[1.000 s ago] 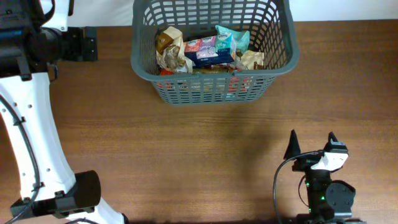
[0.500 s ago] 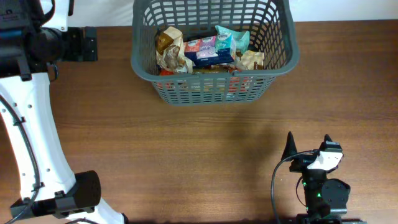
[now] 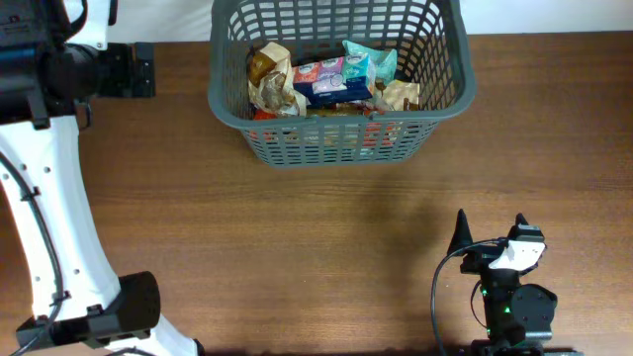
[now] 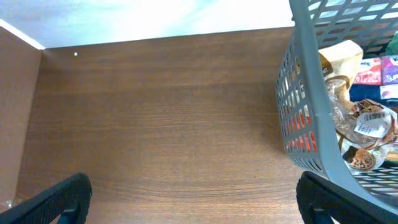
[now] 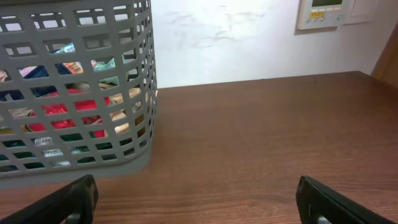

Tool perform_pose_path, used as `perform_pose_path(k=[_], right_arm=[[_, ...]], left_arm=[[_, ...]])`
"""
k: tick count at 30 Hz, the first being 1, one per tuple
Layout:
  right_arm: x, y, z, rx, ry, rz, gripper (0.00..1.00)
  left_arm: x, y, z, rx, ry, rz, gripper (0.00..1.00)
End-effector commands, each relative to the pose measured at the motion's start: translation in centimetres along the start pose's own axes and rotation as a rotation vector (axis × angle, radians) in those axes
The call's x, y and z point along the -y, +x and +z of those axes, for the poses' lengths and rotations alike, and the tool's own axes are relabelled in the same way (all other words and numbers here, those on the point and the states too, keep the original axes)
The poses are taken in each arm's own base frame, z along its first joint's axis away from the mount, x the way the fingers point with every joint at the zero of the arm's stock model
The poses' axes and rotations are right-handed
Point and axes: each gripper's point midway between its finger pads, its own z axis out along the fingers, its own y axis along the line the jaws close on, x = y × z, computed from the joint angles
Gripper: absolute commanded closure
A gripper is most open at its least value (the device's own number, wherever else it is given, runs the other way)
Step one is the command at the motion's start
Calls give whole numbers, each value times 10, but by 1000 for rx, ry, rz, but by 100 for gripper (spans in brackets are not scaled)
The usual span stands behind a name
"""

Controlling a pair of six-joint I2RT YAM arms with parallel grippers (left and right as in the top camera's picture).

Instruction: Pack container

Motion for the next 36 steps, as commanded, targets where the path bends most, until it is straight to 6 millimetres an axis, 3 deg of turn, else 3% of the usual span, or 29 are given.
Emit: perform_pose_path(k=[1,3,7,8,11,14,19,21,24,27,36], right_arm=[[1,2,0,5,7,3,1],[1,2,0,5,7,3,1],[1,2,0,5,7,3,1],[1,2,0,5,7,3,1],[1,2,0,5,7,3,1],[1,2,0,5,7,3,1],[1,2,0,5,7,3,1],[1,2,0,5,7,3,1],[1,2,0,5,7,3,1],[1,2,0,5,7,3,1],[1,2,0,5,7,3,1]], left_arm=[[1,4,-50,97,-19,-12,1],[3,11,-66,173,-31,-30,1],[9,18,-71,390,-41,-105,1],[21,31,-67,532,-24,-125,1],[35,56,-57,649,2,-126,1],[51,100,-44,746,25,-112,1],[62,176,-17,765,42,-145,1],[64,192,-13,783,41,-145,1],[67,208,-7,800,45,-142,1],[82,233,17,779,86,-122,1],[91,260,49,738,111,-111,1]])
